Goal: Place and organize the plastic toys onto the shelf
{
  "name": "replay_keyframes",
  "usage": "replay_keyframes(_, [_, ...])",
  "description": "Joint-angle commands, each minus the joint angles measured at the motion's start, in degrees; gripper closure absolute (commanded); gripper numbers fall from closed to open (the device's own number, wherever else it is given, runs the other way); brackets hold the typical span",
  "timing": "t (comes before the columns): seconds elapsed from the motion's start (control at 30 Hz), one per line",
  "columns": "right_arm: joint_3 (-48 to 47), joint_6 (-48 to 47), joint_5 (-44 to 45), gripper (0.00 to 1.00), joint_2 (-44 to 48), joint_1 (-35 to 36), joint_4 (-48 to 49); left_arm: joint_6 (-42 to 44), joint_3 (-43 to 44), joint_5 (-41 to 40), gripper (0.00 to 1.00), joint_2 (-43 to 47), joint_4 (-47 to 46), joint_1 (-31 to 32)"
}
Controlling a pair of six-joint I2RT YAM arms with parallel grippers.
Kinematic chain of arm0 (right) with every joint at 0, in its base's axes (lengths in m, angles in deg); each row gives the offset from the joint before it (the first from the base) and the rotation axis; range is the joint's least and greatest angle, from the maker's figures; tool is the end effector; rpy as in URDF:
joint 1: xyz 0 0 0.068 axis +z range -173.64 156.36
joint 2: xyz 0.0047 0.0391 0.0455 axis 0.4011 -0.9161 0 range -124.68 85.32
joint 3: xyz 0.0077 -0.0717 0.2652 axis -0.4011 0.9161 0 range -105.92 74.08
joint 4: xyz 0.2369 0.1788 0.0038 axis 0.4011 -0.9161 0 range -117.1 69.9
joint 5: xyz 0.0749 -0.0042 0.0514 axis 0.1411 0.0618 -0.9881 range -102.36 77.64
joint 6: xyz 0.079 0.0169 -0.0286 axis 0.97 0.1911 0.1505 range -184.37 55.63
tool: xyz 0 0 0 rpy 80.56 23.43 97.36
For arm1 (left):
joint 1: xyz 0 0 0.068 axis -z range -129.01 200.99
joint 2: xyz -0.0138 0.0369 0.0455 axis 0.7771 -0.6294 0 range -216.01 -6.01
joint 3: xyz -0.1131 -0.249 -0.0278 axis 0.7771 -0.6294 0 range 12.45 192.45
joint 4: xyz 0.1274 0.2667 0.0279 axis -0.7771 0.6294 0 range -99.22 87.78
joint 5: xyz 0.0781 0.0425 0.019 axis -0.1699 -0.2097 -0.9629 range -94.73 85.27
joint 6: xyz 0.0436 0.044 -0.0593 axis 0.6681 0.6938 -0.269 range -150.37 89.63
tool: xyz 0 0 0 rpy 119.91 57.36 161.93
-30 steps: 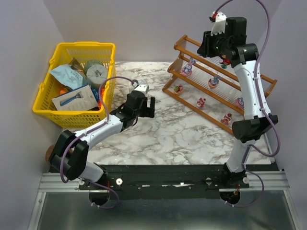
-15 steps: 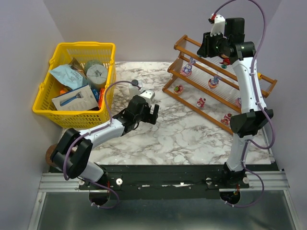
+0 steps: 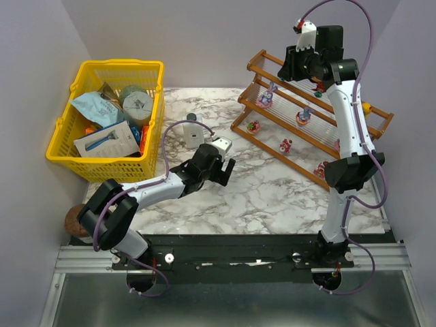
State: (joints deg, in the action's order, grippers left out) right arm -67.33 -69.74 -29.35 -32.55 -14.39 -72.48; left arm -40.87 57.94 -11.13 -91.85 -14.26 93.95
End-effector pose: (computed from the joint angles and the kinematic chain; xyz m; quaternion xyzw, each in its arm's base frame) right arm 0.4974 0.1034 0.4460 -0.1829 0.8350 0.1442 0.4986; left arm 0.2814 -0.2504 0.1556 0.2232 0.8587 -0.1620 0.4319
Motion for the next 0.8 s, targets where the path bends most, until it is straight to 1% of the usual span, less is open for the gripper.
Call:
replay_keyframes(0.0, [-1.86, 0.27, 2.05, 0.62, -1.40, -0.29, 0.96, 0.05, 0.56, -0.73, 0.01, 0.32, -0.50, -0.16])
replay_keyframes(0.23, [-1.77, 0.71, 3.72, 0.60, -2.11, -0.38, 2.02, -0.40, 0.56, -1.17, 0.01, 0.41, -0.59, -0.16])
replay_keyframes(0.5, [-1.95, 0.62, 3.11, 0.57, -3.16, -0.47, 2.11, -0.75, 0.47, -1.52, 0.01, 0.50, -0.15, -0.42])
replay_keyframes(0.6, [-1.95, 0.71, 3.11, 0.53, -3.16, -0.47, 2.28, -0.57, 0.65, -1.43, 0.01, 0.50, 0.12, -0.51])
replay_keyframes(0.63, [-1.95, 0.71, 3.11, 0.50, -3.25, -0.47, 2.37, -0.48, 0.65, -1.52, 0.01, 0.50, 0.29, -0.68])
replay_keyframes(0.77, [-1.33, 0.97, 2.58, 0.44, -2.81, -0.47, 3.25, -0.75, 0.82, -1.17, 0.01, 0.50, 0.20, -1.12])
